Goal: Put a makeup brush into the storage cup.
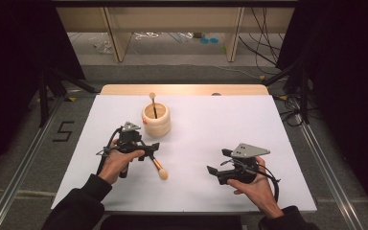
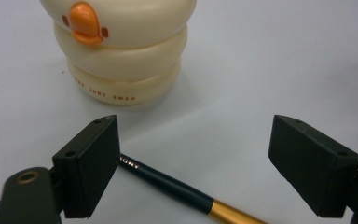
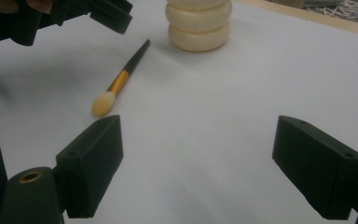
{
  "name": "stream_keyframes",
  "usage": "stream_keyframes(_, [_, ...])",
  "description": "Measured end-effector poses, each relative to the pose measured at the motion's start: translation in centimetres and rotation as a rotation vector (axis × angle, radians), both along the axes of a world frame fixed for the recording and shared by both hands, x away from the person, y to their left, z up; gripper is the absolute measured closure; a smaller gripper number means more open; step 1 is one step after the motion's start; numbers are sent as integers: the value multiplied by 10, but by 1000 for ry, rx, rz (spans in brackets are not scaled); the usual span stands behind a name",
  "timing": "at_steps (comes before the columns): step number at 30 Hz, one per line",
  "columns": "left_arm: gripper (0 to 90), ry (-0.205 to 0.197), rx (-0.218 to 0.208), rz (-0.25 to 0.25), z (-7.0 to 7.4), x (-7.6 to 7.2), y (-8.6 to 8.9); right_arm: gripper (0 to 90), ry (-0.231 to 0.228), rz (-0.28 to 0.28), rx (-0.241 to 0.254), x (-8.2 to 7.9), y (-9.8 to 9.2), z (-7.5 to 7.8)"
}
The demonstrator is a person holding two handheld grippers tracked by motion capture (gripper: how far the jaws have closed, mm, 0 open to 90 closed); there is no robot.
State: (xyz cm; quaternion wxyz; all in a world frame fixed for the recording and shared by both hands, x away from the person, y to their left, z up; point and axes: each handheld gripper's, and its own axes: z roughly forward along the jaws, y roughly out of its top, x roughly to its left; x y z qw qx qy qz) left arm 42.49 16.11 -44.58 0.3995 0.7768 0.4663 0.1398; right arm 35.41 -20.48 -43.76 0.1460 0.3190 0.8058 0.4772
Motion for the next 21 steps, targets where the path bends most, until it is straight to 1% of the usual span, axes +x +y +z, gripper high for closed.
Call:
stream_keyframes(2, [165, 5, 7, -1, -1, -1, -1, 169, -8, 2, -5, 0, 0, -1])
stream_keyframes(3, [165, 16, 22, -15, -3, -3, -2, 169, -8, 2, -2, 0, 0, 0])
stream_keyframes(5, [165, 19, 23, -13, -4, -5, -3, 169, -8, 2, -3, 0, 1, 0])
stream_keyframes(6, [167, 25, 32, -15, -5, -6, -4, 169, -2, 4, -2, 0, 1, 0])
stream_keyframes(7, [170, 32, 27, -11, -6, -8, -5, 169, -5, 4, -5, 0, 1, -1])
stream_keyframes(8, [169, 38, 21, -10, -7, -9, -6, 169, 2, 2, -2, 0, 1, 0])
stream_keyframes(10, [169, 43, 48, -26, -8, -11, -6, 169, -6, 1, 1, 0, 0, 0])
stream_keyframes(11, [170, 45, 39, -19, -9, -12, -7, 169, -6, 2, -1, 0, 0, 0])
stream_keyframes(12, [170, 46, 55, -24, -10, -13, -7, 169, 3, 2, 1, 0, 0, 0])
stream_keyframes(14, [173, 51, 36, -15, -12, -15, -9, 169, 3, 2, -1, 0, 0, 0])
stream_keyframes(15, [174, 59, 48, -29, -12, -15, -9, 170, -4, 4, -3, 0, 0, 0])
stream_keyframes(16, [174, 50, 44, -24, -14, -16, -10, 170, -3, 3, -2, 0, 0, 0])
stream_keyframes(17, [175, 55, 51, -39, -14, -16, -10, 170, 3, 3, -1, 0, 1, 0])
stream_keyframes(18, [175, 55, 45, -38, -15, -17, -11, 170, -2, 4, -2, 0, 1, -1])
stream_keyframes(19, [176, 54, 49, -38, -16, -17, -11, 170, -5, 4, -3, 0, 0, -1])
stream_keyframes(20, [179, 62, 53, -46, -16, -17, -10, 171, -4, 4, -2, 0, 1, -1])
stream_keyframes(21, [181, 53, 51, -31, -17, -18, -11, 171, -3, 4, 0, 0, 1, -1])
